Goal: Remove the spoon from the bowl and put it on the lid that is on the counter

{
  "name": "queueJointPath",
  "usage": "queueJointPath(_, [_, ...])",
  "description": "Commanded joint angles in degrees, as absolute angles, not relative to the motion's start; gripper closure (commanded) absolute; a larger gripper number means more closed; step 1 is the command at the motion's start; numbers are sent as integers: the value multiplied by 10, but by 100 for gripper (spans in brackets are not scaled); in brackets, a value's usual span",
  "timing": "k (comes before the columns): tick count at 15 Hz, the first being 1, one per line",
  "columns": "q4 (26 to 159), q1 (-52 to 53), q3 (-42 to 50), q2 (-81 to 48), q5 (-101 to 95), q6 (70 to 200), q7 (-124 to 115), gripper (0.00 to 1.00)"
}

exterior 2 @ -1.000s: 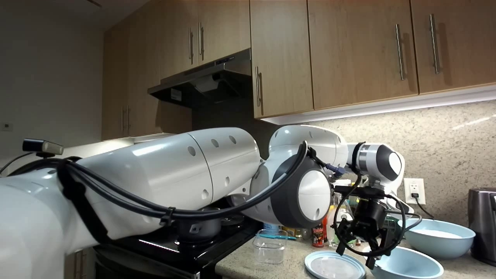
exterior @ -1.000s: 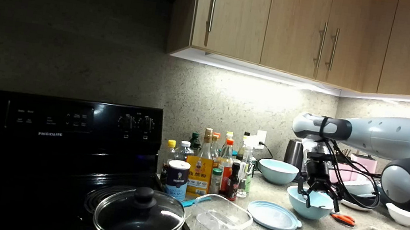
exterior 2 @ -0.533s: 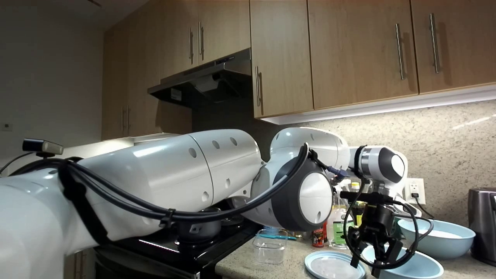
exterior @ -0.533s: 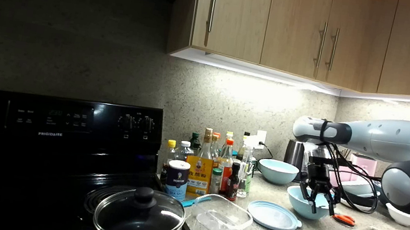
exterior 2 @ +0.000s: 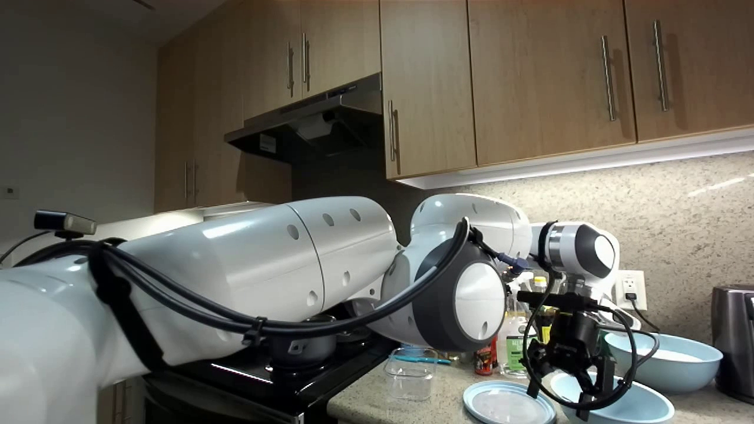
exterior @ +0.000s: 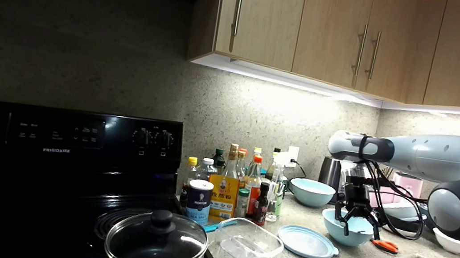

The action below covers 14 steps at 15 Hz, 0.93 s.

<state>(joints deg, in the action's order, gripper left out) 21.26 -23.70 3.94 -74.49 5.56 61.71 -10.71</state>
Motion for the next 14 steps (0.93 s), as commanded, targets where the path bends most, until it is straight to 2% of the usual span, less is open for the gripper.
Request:
queueJointPath(1, [217, -240, 34, -741, 55, 620, -106, 0])
queueJointPath(14, [225, -246, 31, -736, 59, 627, -109, 0])
